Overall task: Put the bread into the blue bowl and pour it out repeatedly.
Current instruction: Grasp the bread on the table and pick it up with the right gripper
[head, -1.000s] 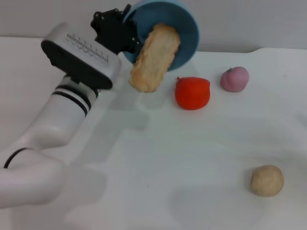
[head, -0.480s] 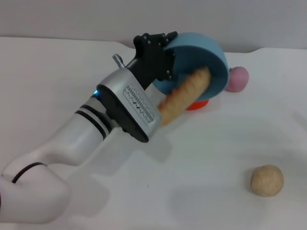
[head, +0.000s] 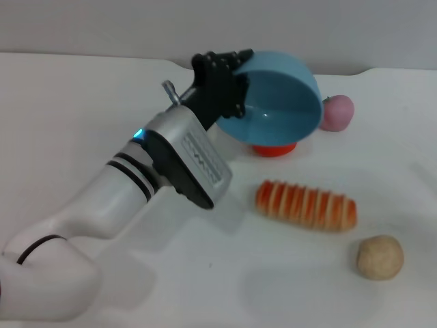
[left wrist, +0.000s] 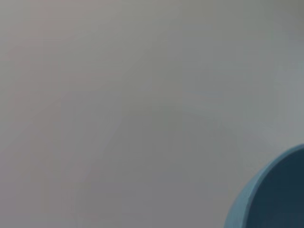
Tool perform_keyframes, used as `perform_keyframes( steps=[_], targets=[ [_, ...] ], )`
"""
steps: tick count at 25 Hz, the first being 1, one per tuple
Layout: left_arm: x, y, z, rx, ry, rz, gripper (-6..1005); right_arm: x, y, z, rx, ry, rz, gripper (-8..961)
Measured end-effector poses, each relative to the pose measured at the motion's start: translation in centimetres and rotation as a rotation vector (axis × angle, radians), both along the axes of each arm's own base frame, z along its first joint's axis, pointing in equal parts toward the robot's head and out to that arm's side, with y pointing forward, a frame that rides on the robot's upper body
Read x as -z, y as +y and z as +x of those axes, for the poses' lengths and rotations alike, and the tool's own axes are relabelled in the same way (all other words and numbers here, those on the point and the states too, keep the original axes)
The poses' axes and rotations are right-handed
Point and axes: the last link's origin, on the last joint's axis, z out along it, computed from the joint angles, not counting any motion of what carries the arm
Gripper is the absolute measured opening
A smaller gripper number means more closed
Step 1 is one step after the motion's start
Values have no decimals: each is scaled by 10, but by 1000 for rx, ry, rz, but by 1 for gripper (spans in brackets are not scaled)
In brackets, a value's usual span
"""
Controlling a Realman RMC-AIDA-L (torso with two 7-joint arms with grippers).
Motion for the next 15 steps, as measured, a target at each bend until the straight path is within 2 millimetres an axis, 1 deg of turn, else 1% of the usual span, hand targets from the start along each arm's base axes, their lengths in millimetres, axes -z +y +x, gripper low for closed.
perform_keyframes(
  steps=[2,4,5,6,9,12,15],
  targets=[
    [-7,9,-3,-65,-60,12,-2,4,4,-8,-43,-14,-19,351],
    [-19,24,-11,-178,-138,47,-2,10,10,-20,-117,-45,-39,350],
    [-27,32,-15,-229,-175,71,-2,14,18,-36,-228,-99,-37,350],
    [-37,42,-23,-319,-238,100,-1,14,18,-36,-228,-99,-37,350],
    [-58,60,-40,-506,-381,142,-1,25,28,-62,-446,-232,-11,350],
    [-76,71,-63,-686,-500,137,-1,33,39,-81,-555,-281,-21,350],
    [-87,78,-85,-848,-585,84,0,33,52,-97,-621,-317,-23,350]
  ],
)
